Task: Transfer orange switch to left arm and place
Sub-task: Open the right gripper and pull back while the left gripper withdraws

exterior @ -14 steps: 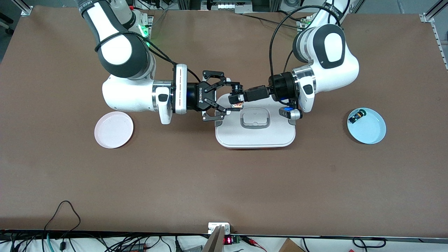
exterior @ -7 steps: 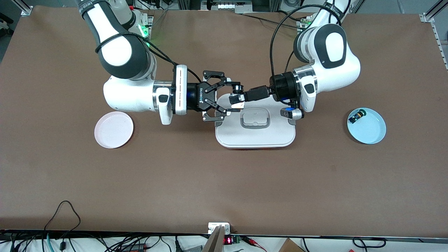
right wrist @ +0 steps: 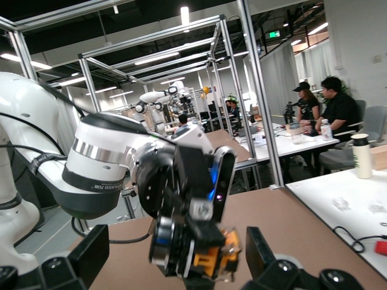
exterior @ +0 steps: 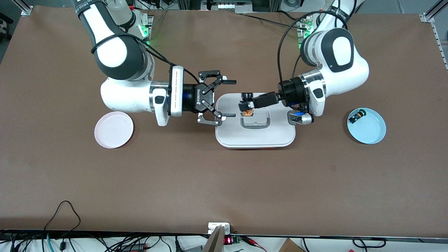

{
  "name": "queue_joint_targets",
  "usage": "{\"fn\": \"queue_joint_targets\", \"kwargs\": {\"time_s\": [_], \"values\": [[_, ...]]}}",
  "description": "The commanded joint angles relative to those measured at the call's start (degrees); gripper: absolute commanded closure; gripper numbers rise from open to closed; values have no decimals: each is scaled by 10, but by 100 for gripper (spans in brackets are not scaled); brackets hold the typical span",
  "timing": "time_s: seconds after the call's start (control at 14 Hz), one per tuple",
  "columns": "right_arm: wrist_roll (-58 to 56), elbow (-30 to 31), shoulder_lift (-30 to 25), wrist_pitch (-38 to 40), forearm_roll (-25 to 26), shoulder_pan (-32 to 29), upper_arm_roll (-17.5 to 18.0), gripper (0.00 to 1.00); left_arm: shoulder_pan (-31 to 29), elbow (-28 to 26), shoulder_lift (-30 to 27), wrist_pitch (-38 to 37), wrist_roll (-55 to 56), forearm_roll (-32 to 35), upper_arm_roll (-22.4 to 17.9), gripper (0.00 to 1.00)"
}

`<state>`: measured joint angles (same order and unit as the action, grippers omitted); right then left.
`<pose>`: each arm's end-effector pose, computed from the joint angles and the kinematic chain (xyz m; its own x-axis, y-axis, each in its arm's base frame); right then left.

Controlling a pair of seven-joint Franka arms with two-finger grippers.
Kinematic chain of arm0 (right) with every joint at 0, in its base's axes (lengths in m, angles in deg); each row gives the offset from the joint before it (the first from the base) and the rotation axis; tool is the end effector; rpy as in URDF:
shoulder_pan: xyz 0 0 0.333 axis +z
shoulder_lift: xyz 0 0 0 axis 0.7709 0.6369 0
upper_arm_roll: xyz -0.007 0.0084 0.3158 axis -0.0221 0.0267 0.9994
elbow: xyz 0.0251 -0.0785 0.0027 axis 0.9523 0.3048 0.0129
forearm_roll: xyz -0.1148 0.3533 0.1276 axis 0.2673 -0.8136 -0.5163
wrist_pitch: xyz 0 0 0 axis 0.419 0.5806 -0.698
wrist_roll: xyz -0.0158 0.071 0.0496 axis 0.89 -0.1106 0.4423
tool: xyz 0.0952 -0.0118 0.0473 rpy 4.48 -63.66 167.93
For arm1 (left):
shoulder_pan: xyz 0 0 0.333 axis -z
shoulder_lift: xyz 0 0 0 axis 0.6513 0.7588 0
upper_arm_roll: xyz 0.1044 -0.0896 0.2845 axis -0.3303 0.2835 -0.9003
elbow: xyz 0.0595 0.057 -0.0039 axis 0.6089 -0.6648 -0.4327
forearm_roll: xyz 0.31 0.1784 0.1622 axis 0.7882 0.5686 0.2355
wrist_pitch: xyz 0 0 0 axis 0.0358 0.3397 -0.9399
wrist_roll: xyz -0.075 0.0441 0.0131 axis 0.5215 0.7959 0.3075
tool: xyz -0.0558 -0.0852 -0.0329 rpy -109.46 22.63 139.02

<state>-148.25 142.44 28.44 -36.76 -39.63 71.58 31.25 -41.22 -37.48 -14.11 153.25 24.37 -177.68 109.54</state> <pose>0.6117 0.3886 0.4752 0.2401 0.0502 0.9694 0.9706 -0.0295 -0.2389 0.5717 -0.2729 0.4440 0.8622 0.3226 -0.3905 0.4239 -0.0377 0.9049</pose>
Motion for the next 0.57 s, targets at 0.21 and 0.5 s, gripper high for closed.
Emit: {"fn": "queue_joint_targets", "kwargs": {"time_s": [0.21, 0.5], "values": [[34, 58, -22, 41, -4, -84, -2, 0, -57, -80, -28, -159, -5, 362, -123, 100], [188, 95, -49, 35, 80, -120, -2, 0, -87, -75, -24, -206, -27, 656, -172, 100]]}}
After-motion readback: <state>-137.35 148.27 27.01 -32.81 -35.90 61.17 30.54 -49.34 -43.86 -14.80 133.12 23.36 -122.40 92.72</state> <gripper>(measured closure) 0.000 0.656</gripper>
